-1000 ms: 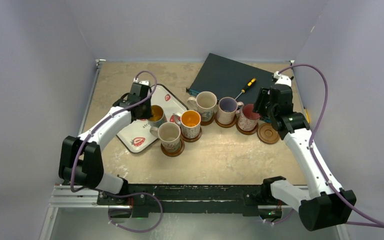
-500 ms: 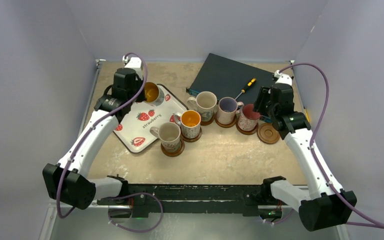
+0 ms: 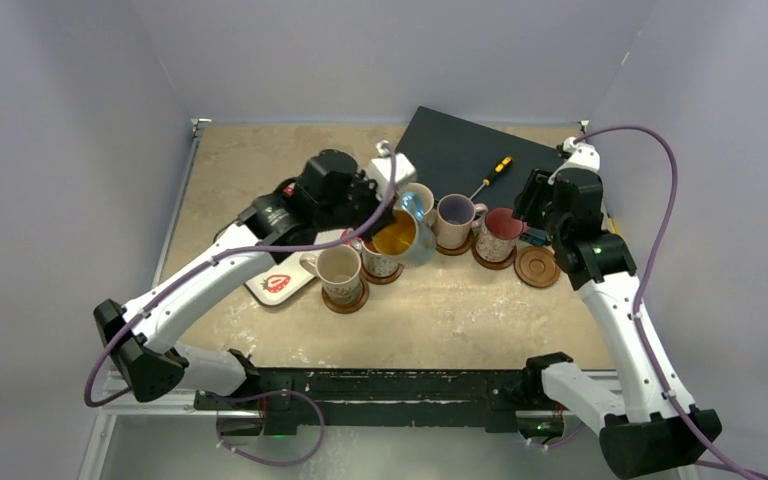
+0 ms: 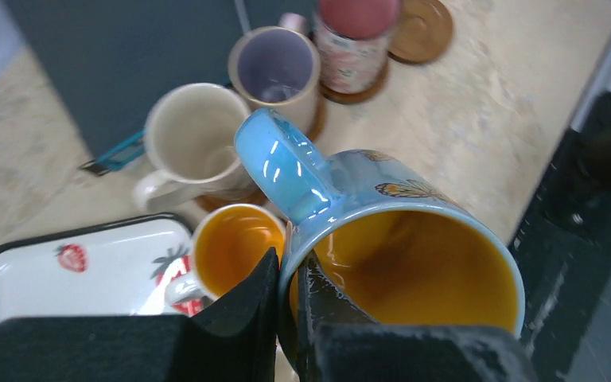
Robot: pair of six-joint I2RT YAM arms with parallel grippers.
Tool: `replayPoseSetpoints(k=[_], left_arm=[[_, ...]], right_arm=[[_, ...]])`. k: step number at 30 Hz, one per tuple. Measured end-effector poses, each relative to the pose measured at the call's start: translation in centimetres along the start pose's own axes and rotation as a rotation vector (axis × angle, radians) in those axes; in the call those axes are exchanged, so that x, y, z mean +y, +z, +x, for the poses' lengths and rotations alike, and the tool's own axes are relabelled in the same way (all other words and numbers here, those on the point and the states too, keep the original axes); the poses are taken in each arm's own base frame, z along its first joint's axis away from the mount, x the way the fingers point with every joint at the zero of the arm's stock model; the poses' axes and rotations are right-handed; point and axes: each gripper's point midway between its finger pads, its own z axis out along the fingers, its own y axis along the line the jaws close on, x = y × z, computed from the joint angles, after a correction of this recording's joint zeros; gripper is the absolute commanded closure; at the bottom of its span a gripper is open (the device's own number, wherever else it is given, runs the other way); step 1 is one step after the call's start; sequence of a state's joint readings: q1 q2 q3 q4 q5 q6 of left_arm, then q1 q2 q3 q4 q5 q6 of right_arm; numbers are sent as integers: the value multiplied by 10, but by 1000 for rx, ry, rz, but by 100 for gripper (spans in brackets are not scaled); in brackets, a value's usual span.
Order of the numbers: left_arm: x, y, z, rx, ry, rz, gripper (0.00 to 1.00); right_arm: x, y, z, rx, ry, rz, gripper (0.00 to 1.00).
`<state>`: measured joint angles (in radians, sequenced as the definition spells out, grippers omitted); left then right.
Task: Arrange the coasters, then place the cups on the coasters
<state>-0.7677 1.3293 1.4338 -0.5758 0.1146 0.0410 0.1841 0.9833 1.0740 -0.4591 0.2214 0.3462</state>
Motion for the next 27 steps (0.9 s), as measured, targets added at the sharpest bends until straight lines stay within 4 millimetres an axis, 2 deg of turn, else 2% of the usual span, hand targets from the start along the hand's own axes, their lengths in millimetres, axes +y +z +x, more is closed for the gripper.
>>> replayPoseSetpoints(k=[2,6,9,11,14,17,27], left_arm=[[-30,10,8,38,41,101,100],[-68,34,32,132,108,213,100],[-92,56,57,211,145,284,100],[-101,66,72,255,159,311,100],[-104,79,92,304,173,319,100],[-102,87,110,343,180,313,100],[-104,121,157,434,194,288,100]], right_arm=[[-2,-6,-4,-18,4,4,46],[-9,-18,-13,-66,16,35,45],[-15,-28,-22,-113,36,57,44],[-18,-36,-28,-146,50,68,42],[-22,-47,-33,-188,73,78,36],[-27,-50,-31,-199,81,93,35],[-32,-37,-11,-147,75,117,35]])
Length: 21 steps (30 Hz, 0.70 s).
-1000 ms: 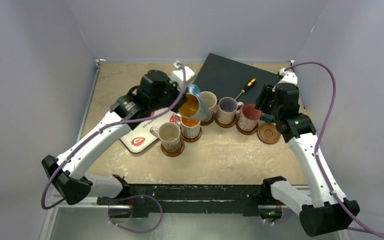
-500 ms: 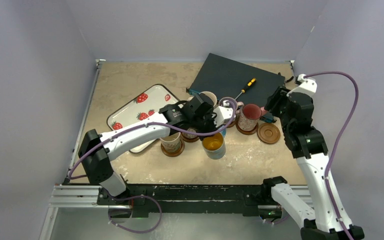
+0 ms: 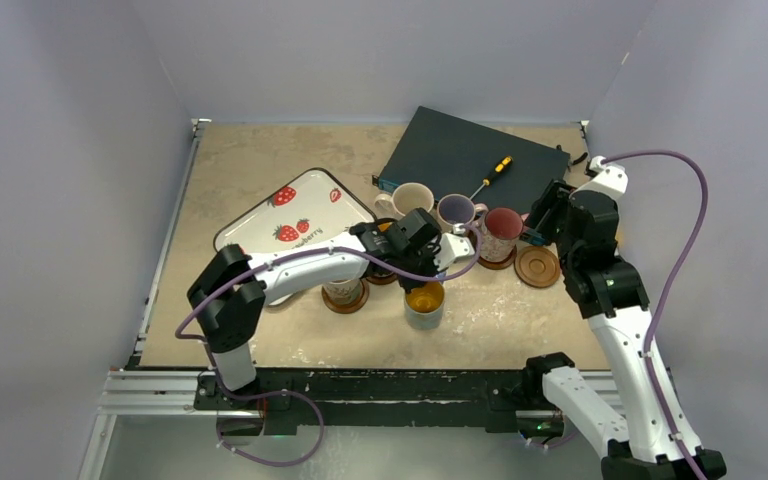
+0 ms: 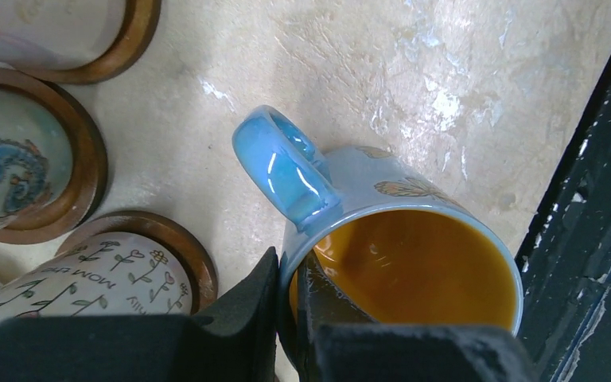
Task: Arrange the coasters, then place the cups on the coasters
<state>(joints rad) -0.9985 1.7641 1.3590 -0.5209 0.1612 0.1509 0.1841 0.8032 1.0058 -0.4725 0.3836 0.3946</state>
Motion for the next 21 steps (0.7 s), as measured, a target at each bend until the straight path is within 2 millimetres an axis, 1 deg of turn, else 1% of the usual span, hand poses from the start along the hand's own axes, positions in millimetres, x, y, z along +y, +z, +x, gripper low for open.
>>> replayPoseSetpoints(k=[3,4,7,8,10,12,16,18,21], left_arm=[[-1,6,7,26,2,-2,100],[-1,8,7,24,3,-4,97],[-2,8,7,25,6,-6,85],[-1,8,7,25,7,-8,76],[-1,8,4,15,7,-7,67],[-1,8,0,1,9,-11,58],[1,8,-2,-8,11,-19,46],[2,5,-4,-16,10,-28,39],[3,-7,-14,-50,15,-38,26]], right_arm=[[0,0,0,0,2,0,35],[0,0,0,-1,4,0,35],[1,1,0,-1,6,-4,35],[1,1,0,-1,6,-5,35],[2,1,0,1,6,-8,34],[2,0,0,2,6,-9,34],[4,0,3,13,5,-21,34],[6,-1,6,27,4,-35,33],[12,-1,13,64,1,-71,33]])
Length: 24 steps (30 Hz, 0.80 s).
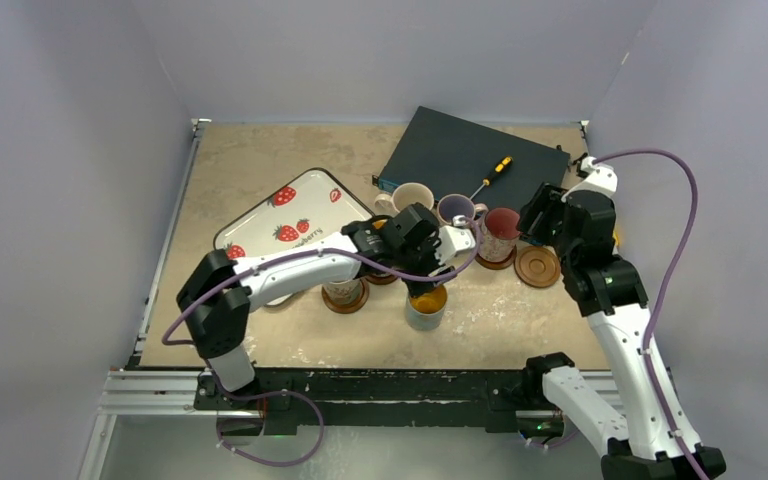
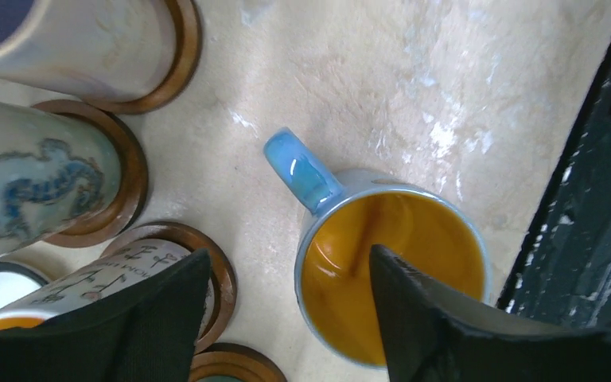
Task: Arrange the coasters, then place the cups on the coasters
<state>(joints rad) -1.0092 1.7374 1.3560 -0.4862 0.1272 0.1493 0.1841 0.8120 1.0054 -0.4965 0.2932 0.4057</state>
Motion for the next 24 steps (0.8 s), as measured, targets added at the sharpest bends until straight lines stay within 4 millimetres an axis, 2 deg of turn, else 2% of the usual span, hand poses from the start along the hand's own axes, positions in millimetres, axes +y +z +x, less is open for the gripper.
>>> replayPoseSetpoints(k=[4,6,8,11,16,17,19,22,24], left_arm=[[6,-31,-27,-100,-10,-18,21],[16,-52,-44,-176,-41,-24,21],[39,-76,-56,-248,-93,-57,18],[92,-109,-57,-321,-193,-182,16],[188,-164,-29,-409,-451,-413,16],[213,-178,-16,-437,-519,-474,16],[246,-200,11,-469,-623,-571,16],[277,-223,58,-487,-767,-698,17],[281,-225,69,-483,-801,-725,17]], right_arm=[[11,1,17,82,-5,-62,35],[19,1,26,129,-4,-107,36],[26,1,35,167,0,-146,36],[33,1,59,239,9,-194,38],[52,-7,111,384,2,-263,40],[62,-12,123,420,-7,-289,40],[77,-20,141,478,-26,-331,40],[96,-31,166,560,-50,-367,40],[103,-34,177,593,-62,-374,41]])
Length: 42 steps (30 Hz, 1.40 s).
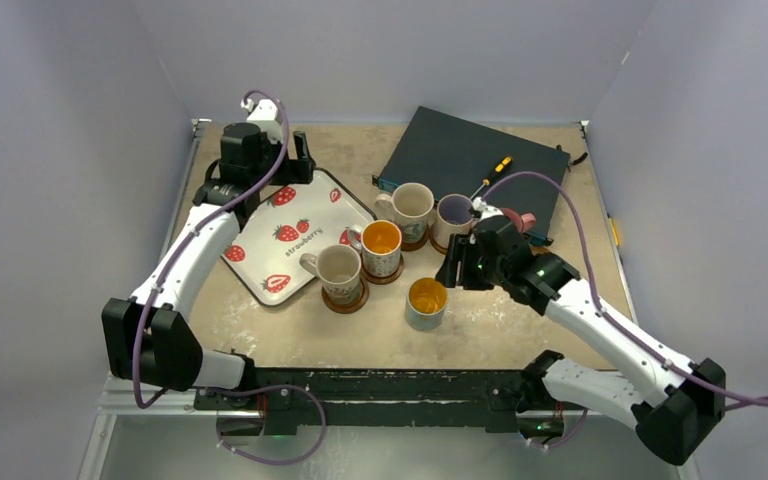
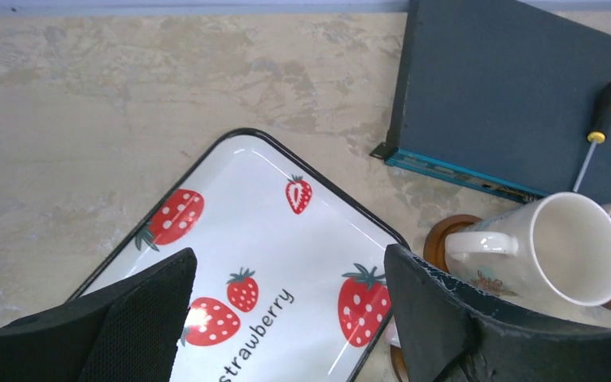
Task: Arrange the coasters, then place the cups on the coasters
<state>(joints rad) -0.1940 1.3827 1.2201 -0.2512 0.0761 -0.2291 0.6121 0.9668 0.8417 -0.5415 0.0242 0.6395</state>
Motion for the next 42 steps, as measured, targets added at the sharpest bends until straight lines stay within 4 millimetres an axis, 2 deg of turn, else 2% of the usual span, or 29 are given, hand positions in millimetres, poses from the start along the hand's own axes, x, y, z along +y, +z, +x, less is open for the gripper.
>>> replayPoseSetpoints(k=[5,13,17,22,27,29,32,37,39,42], left_arm=[[-5,2,8,13,-10,9,17],[-5,2,7,9,-9,5,17],[-4,2,7,9,-9,2,17],[-3,2,8,9,-8,-4,17],[-1,2,7,6,-8,-18,17],[0,2,7,5,-8,-23,17],[1,1,6,1,-8,-30,17],[2,0,1,-20,-7,-36,17],[2,-1,0,-23,-7,-38,17],[3,-1,0,-26,-7,-40,17]], right_arm=[[8,15,21,70,-21,28,43],[1,31,40,114,-33,99,50],[-6,42,53,150,-54,144,66],[-12,47,57,156,-78,189,98],[-13,40,53,161,-87,225,100],[-10,32,44,152,-91,242,100],[2,15,17,99,-89,254,100],[24,-24,-53,-75,-66,260,100],[19,-37,-84,-143,-33,274,100],[-14,-51,-122,-228,23,357,100]])
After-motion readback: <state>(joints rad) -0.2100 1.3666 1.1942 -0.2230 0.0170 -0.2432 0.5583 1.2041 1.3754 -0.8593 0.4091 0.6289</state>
